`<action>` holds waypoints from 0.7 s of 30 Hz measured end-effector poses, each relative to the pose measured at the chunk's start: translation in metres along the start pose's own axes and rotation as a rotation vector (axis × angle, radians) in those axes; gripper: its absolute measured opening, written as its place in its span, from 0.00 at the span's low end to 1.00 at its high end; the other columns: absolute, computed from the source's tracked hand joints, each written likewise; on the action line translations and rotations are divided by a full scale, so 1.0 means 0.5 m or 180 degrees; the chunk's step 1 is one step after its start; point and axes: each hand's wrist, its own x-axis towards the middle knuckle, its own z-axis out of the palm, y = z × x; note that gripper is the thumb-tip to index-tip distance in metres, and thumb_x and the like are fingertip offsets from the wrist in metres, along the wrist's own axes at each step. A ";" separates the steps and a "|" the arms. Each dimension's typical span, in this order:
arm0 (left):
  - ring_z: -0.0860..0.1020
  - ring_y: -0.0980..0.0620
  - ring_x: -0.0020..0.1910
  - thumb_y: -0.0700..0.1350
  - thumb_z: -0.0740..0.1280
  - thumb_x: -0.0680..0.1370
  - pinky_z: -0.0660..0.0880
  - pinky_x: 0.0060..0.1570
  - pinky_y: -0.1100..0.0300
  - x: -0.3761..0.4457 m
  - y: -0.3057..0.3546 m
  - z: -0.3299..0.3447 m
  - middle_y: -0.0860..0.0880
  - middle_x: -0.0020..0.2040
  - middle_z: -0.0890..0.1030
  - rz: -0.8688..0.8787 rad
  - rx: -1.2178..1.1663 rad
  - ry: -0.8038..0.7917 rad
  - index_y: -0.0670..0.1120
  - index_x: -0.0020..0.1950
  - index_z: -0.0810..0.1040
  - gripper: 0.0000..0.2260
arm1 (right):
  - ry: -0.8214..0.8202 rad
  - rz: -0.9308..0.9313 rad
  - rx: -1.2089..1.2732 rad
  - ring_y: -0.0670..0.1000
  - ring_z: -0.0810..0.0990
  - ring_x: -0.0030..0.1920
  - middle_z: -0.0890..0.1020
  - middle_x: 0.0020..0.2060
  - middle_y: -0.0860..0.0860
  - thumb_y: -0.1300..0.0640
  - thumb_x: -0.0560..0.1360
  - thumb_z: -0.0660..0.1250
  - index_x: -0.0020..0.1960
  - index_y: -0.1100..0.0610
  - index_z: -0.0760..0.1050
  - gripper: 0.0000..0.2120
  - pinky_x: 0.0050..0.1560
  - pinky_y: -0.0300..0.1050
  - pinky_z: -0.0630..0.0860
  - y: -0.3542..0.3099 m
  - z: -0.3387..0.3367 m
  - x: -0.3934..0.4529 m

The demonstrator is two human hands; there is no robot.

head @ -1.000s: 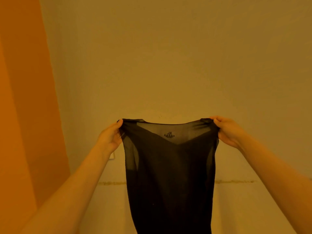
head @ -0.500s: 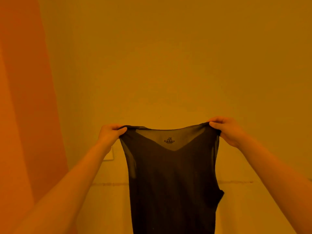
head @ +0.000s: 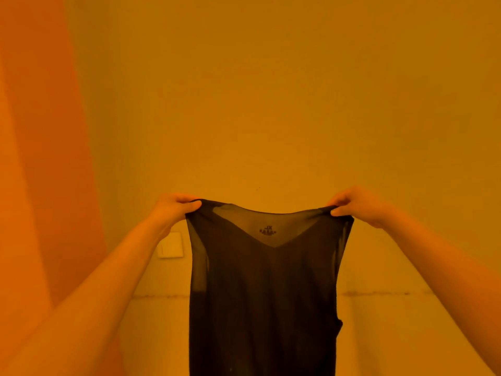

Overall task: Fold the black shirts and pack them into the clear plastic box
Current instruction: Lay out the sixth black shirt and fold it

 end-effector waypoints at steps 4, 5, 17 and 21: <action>0.76 0.53 0.40 0.35 0.68 0.74 0.75 0.37 0.66 0.000 0.006 -0.005 0.47 0.39 0.78 0.0090 0.0369 -0.0053 0.42 0.43 0.78 0.03 | 0.0276 0.0056 -0.0251 0.47 0.74 0.36 0.78 0.33 0.50 0.67 0.72 0.69 0.36 0.54 0.77 0.10 0.35 0.39 0.68 0.000 -0.003 0.003; 0.76 0.54 0.39 0.35 0.68 0.74 0.76 0.35 0.68 0.001 0.008 -0.005 0.47 0.39 0.78 0.0075 0.0329 -0.0032 0.43 0.41 0.78 0.04 | 0.0370 0.0075 -0.0111 0.47 0.74 0.35 0.78 0.33 0.51 0.67 0.71 0.69 0.36 0.54 0.77 0.10 0.35 0.39 0.68 0.002 -0.004 0.005; 0.76 0.52 0.40 0.35 0.69 0.73 0.72 0.44 0.61 0.012 -0.011 -0.003 0.47 0.38 0.78 -0.0049 0.0353 0.0003 0.41 0.45 0.79 0.03 | -0.0083 0.0187 0.2005 0.46 0.83 0.39 0.84 0.33 0.49 0.71 0.70 0.66 0.46 0.60 0.76 0.09 0.36 0.32 0.78 -0.009 -0.017 0.001; 0.76 0.54 0.38 0.36 0.67 0.75 0.73 0.41 0.64 0.008 -0.012 0.007 0.47 0.38 0.78 -0.0112 -0.0042 -0.0142 0.43 0.40 0.77 0.05 | 0.0005 0.0033 0.2713 0.47 0.83 0.35 0.84 0.33 0.53 0.50 0.33 0.84 0.34 0.58 0.83 0.31 0.34 0.37 0.79 -0.010 -0.007 0.001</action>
